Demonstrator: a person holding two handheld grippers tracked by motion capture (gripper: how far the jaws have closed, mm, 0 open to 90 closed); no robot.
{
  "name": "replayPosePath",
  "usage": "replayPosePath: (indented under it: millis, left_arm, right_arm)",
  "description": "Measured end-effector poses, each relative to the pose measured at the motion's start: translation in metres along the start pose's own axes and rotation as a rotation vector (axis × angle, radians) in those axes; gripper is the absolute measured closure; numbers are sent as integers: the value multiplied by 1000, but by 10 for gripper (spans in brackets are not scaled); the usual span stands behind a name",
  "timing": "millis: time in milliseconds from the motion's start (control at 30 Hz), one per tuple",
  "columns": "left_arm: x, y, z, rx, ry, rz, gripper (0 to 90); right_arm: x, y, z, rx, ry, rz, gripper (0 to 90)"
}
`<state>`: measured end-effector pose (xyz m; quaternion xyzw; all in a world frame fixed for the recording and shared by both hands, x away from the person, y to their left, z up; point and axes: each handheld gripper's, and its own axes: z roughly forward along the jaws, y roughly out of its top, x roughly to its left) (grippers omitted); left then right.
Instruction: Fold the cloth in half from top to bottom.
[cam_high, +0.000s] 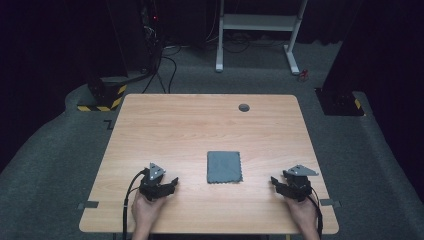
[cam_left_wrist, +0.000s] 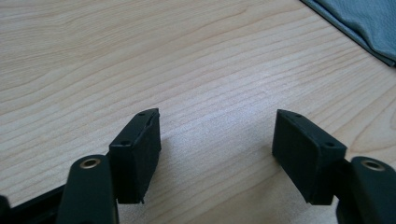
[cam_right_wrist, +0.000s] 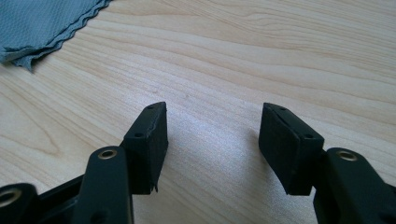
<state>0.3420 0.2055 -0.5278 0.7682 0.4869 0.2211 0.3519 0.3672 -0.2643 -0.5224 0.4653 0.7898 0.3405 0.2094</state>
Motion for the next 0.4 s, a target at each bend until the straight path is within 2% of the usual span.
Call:
replayPosePath:
  millis: [400]
  left_arm:
    - [0, 0, 0, 2, -4, -3, 313]
  right_arm:
    - [0, 0, 0, 2, 1, 2, 407]
